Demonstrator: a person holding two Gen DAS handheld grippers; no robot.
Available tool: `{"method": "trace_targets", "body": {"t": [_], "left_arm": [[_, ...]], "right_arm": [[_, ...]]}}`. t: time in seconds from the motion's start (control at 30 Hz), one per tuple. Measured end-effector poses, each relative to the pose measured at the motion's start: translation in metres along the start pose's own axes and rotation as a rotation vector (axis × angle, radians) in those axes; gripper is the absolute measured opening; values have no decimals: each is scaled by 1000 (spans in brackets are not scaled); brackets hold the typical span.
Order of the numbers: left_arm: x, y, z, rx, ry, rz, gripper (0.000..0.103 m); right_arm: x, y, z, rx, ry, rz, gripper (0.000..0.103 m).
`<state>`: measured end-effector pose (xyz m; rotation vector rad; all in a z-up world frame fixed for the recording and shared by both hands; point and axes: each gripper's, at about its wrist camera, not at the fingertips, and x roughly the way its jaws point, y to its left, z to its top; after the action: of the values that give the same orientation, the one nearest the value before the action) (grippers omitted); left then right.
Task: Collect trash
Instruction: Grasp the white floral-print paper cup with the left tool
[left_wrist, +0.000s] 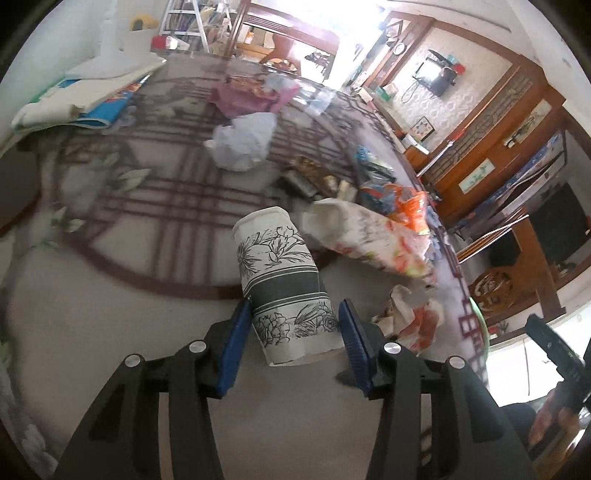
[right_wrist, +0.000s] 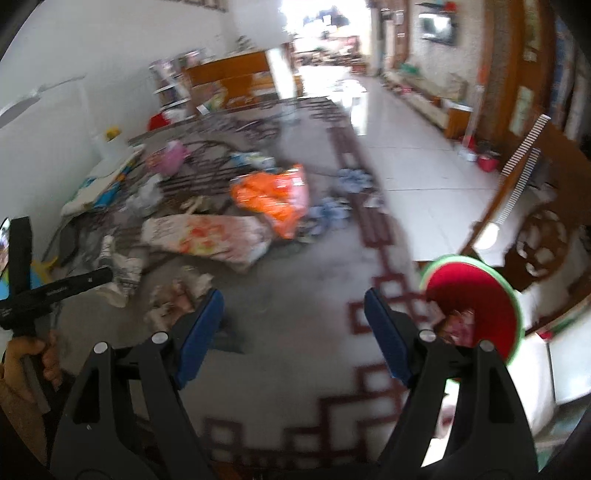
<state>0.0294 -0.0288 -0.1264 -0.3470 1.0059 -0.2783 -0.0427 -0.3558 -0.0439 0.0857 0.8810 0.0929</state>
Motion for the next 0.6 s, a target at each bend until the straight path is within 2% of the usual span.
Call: {"method": "trace_targets", "body": {"t": [0.07, 0.13, 0.2, 0.33, 0.4, 0.5, 0.6], "left_arm": [[1, 5, 2, -18, -1, -21, 47], [1, 7, 2, -22, -8, -33, 48], [2, 8, 3, -15, -16, -34, 48], [13, 12, 6, -51, 1, -62, 49], [14, 13, 5, -71, 4, -78, 55], [14, 16, 5, -86, -4, -86, 56], [15, 19, 6, -117, -13, -100, 57]], "right_arm": [[9, 11, 5, -32, 20, 22, 83], [18, 26, 8, -69, 43, 33, 83], [29, 42, 9, -67, 83, 115, 85], [58, 57, 9, 30, 159, 227, 85], [72, 57, 7, 90, 193, 255, 85], [91, 53, 2, 182, 242, 277, 86], [99, 54, -1, 195, 248, 260, 85]]}}
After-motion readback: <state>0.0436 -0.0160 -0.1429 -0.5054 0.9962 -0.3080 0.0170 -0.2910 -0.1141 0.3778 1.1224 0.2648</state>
